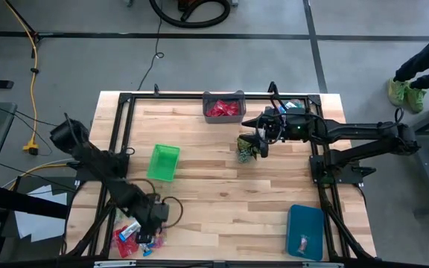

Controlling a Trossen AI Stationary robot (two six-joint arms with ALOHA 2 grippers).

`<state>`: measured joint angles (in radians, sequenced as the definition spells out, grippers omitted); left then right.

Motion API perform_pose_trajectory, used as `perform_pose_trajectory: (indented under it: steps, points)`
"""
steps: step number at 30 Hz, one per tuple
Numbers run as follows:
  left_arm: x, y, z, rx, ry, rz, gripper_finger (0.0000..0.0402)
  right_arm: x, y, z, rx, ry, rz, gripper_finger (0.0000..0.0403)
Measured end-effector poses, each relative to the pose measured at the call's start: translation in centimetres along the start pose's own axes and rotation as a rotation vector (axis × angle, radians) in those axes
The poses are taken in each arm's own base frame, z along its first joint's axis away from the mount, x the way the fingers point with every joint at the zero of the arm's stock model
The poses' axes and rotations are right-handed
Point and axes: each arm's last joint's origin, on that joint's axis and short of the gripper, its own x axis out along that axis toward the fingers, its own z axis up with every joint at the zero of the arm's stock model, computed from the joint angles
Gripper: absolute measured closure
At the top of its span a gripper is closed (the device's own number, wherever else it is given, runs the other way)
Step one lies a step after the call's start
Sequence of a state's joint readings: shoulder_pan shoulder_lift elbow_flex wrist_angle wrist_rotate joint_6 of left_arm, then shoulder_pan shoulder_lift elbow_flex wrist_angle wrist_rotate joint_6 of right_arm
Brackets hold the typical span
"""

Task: Sort candy
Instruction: Put the red candy into the black transparent bin

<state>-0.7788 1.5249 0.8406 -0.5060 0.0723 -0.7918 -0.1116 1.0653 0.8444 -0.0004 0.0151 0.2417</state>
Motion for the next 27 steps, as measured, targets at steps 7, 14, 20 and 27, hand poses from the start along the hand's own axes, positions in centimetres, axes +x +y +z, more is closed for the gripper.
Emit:
perform_pose_trajectory:
  steps: [7,14,20,27]
  points:
    - [3.2,0.5,-0.2,-0.007,0.086,0.095,0.0177,0.0,0.0,-0.2,0.000,0.018,-0.004,0.0135]
    - [4.0,0.8,-0.4,-0.012,0.097,0.144,0.0186,0.0,0.0,-0.2,0.000,0.019,-0.005,0.0135]
    - [3.3,1.0,-0.2,-0.009,0.081,0.139,0.0323,0.0,-0.1,-0.3,0.000,0.029,-0.007,0.0135]
    - [-1.6,1.8,0.9,-0.003,-0.012,0.020,0.0393,0.0,-0.1,-0.5,-0.001,0.047,-0.012,0.0135]
